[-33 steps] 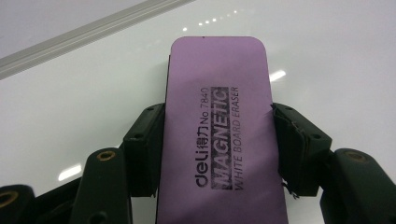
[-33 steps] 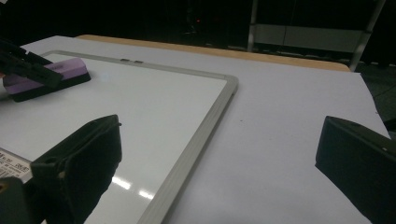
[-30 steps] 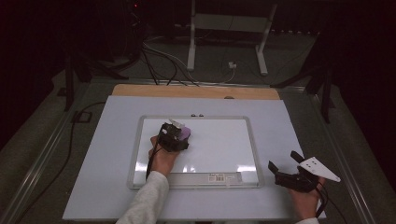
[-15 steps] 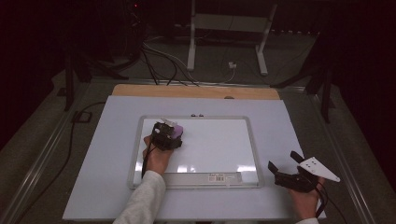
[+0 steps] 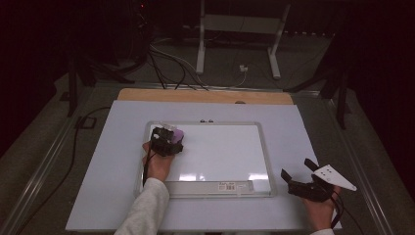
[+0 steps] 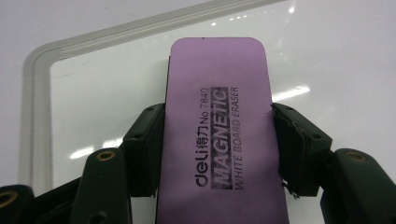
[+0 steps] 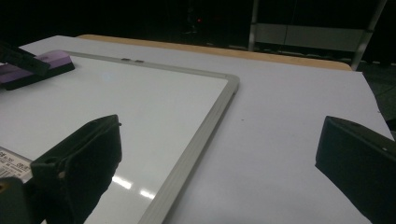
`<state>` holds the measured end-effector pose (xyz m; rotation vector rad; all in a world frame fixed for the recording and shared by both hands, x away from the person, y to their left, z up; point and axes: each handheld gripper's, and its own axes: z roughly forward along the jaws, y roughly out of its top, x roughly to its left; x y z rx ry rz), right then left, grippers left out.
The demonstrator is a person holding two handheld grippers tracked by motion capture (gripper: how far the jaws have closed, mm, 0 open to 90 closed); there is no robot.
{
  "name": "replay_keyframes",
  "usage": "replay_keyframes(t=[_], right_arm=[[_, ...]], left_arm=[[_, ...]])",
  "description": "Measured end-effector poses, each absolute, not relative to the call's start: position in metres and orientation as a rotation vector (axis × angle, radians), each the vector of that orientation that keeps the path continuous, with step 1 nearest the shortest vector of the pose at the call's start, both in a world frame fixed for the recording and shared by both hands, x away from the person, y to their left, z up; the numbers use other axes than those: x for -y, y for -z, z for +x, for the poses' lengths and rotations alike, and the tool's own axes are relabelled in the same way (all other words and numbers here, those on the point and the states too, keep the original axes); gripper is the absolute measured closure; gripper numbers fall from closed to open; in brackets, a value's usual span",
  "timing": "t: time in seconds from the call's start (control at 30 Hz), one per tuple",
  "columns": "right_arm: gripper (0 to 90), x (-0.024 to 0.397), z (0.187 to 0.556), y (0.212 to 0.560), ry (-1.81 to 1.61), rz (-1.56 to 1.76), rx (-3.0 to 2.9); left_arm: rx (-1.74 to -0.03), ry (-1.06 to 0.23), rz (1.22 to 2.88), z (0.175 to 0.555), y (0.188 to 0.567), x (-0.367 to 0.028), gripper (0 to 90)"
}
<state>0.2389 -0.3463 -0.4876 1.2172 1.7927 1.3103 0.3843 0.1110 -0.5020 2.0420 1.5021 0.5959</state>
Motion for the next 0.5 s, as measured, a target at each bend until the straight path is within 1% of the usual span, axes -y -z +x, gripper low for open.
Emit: replay_keyframes(t=[0.27,0.37,0.43,0.5], right_arm=[[0.6,0.346,0.239,0.488,-1.312,1.217,-1.792],[0.6,0.347,0.239,0.487,-1.313,1.214,-1.791],[0.6,0.347,0.239,0.488,-1.311,1.219,-1.790],[0.6,0.346,0.239,0.488,-1.311,1.218,-1.791]], left_arm=[[-1.551,-0.635,2.019,0.386,0.503,-0.123,40.4],[-1.527,-0.665,1.996,0.382,0.500,-0.126,31.4],[-1.481,-0.673,1.984,0.377,0.495,-0.126,24.8],[-1.404,-0.669,2.001,0.372,0.491,-0.124,24.4]])
